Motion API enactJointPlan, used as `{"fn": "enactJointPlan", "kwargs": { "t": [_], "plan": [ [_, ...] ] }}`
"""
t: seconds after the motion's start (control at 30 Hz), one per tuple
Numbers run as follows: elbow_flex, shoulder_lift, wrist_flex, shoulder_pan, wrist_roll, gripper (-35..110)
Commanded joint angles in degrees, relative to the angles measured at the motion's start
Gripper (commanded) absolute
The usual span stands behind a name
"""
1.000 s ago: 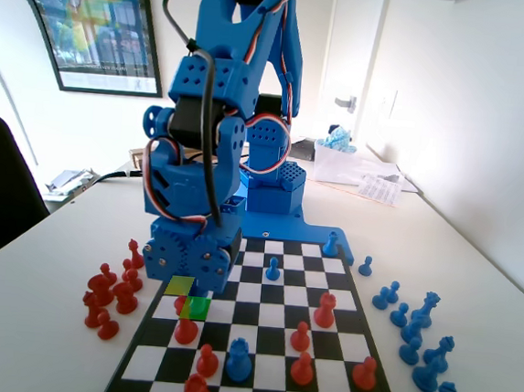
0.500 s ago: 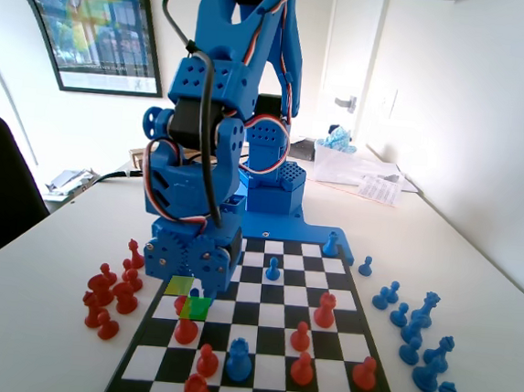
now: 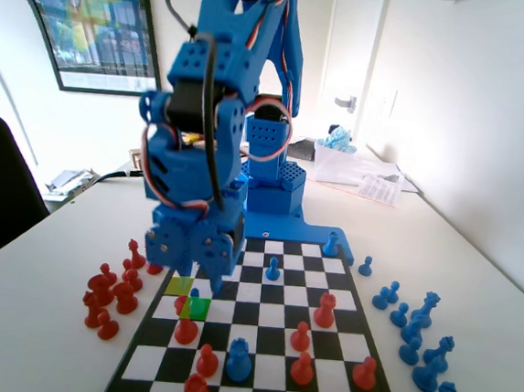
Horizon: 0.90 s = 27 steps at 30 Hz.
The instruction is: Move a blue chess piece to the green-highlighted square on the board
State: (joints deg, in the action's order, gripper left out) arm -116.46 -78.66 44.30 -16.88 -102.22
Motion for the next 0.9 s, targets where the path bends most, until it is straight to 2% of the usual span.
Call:
{"fn": "enactJointPlan", "kwargs": {
  "t": [0.0,0.1,0.27,0.53,0.87],
  "plan": [
    [3.5,-9.1,6.0,1.0,0.4,12],
    [4.5,-13.3,10.1,2.2,1.9,5],
    [5.4,-21.7,17.7,4.7,3.2,1],
    [3.3,-37.3,25.0,9.4,6.5,1],
    [5.7,-54.7,42.4,13.2,3.3,1]
  ]
}}
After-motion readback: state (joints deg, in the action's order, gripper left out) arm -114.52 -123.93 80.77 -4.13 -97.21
